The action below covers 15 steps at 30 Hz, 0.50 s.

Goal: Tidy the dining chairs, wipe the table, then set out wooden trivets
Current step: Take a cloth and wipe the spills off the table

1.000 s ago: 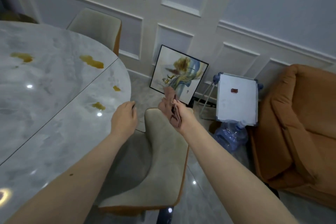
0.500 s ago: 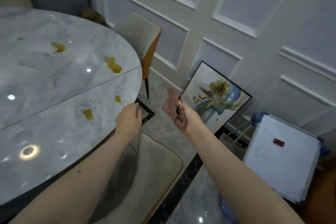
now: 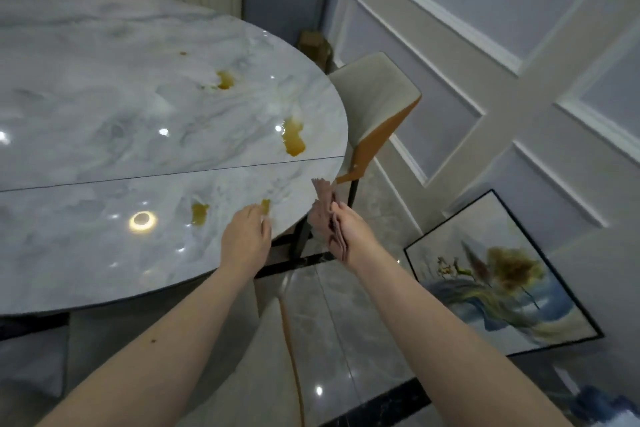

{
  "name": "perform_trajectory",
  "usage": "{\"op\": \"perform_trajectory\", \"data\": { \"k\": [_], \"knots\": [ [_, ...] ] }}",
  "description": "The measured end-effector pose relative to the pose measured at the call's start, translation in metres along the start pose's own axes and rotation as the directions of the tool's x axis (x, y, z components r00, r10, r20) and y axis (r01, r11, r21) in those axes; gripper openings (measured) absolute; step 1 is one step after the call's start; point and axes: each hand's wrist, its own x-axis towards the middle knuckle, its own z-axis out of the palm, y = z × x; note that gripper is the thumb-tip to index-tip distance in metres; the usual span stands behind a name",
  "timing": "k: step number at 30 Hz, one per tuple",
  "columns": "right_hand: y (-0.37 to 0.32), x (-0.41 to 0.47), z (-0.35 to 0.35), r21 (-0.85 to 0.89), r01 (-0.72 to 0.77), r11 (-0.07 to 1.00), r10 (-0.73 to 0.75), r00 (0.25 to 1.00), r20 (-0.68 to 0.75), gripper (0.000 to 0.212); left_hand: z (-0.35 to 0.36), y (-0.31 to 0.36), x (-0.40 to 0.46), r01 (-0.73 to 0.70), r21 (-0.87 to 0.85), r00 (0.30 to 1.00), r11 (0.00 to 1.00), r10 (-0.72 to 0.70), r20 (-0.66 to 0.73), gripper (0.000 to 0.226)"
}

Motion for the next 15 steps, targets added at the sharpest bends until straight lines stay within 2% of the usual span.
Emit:
{"op": "perform_trajectory", "data": {
  "k": [2,4,7,9,11,13,14,15],
  "knots": [
    [0.001,0.032,0.002,-0.148,-0.002,0.989,0.005,1.0,0.02,0.034,0.015,-0.013,0.01,0.094,0.088,0.995,0.992,-0.092,-0.025,0.038],
    [0.003,0.051,0.005,-0.286,0.009,0.958,-0.004,1.0,0.02,0.029,0.026,-0.026,0.014,0.214,0.224,0.976,0.951,-0.218,-0.004,0.053],
    [0.011,0.085,0.012,-0.551,0.112,0.827,-0.082,0.993,0.079,0.03,0.031,-0.044,0.017,0.418,0.31,0.904,0.854,-0.424,-0.052,0.08],
    [0.018,0.105,0.016,-0.735,0.252,0.629,-0.173,0.968,0.183,0.039,0.029,-0.056,0.018,0.534,0.335,0.837,0.777,-0.542,-0.077,0.101],
    [0.026,0.122,0.021,-0.819,0.389,0.422,-0.253,0.918,0.306,0.042,0.026,-0.071,0.02,0.629,0.341,0.763,0.699,-0.639,-0.097,0.122],
    [0.042,0.142,0.026,-0.846,0.441,0.299,-0.166,0.897,0.409,0.049,0.025,-0.083,0.019,0.71,0.309,0.688,0.632,-0.717,-0.112,0.136],
    [0.052,0.151,0.028,-0.878,0.433,0.202,-0.1,0.901,0.422,0.053,0.026,-0.086,0.019,0.739,0.288,0.658,0.609,-0.744,-0.116,0.141],
    [0.064,0.162,0.034,-0.899,0.434,0.061,-0.068,0.9,0.43,0.056,0.027,-0.093,0.018,0.767,0.263,0.629,0.585,-0.766,-0.131,0.145]
  ]
}}
